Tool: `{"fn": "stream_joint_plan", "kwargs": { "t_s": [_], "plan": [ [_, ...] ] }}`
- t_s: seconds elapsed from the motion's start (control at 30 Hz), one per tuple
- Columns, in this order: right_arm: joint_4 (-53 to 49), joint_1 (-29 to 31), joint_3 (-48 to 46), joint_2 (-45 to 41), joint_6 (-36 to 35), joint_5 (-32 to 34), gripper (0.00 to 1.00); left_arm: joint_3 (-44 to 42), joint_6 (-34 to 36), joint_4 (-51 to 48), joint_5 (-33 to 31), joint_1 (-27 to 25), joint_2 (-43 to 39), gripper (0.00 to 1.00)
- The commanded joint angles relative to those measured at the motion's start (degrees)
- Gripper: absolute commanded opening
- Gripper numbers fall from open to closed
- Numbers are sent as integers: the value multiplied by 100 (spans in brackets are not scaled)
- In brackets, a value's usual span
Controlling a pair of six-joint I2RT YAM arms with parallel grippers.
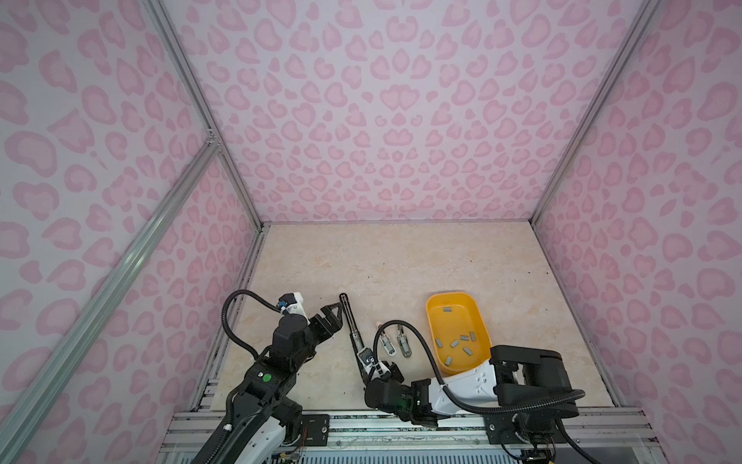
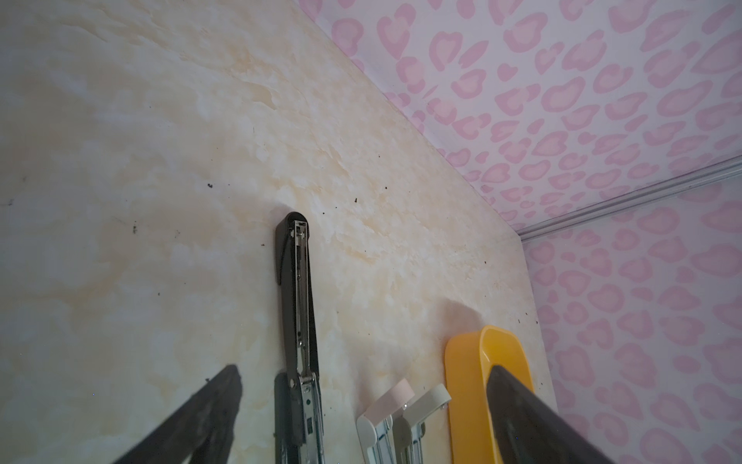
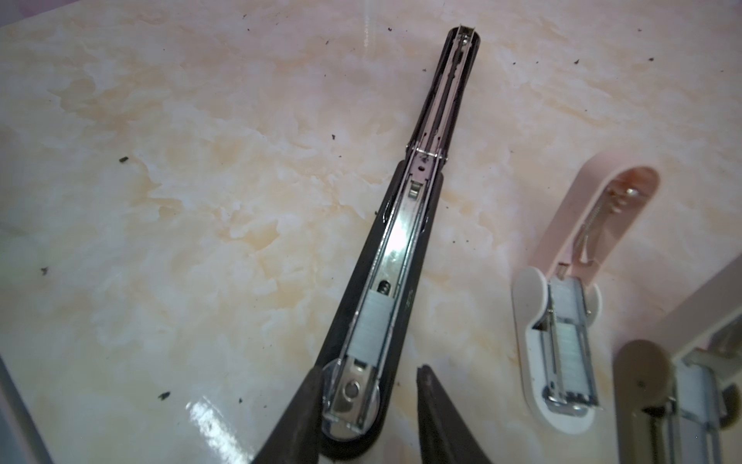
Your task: Load the staples into the stapler
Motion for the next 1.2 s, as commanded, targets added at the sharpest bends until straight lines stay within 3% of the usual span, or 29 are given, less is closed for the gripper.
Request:
{"fn": "stream_joint_plan", "kwargs": {
  "t_s": [0.0, 0.3, 0.5, 0.87, 1.17],
  "plan": [
    [160, -81, -1, 60, -121, -130, 33, 38, 53, -255, 293, 8, 42, 96],
    [517, -239, -159, 95, -379, -377, 32, -363, -266, -490, 429, 8, -444, 96],
    [590, -238, -130, 163, -382, -493, 20, -717, -495, -417, 409, 8, -704, 96],
    [506, -335, -564, -354, 506, -775, 3, -1097, -675, 43, 186, 8, -143, 96],
    [568, -434, -794, -586, 944, -1233, 0, -1432, -867, 915, 134, -36, 208, 96]
  ]
}}
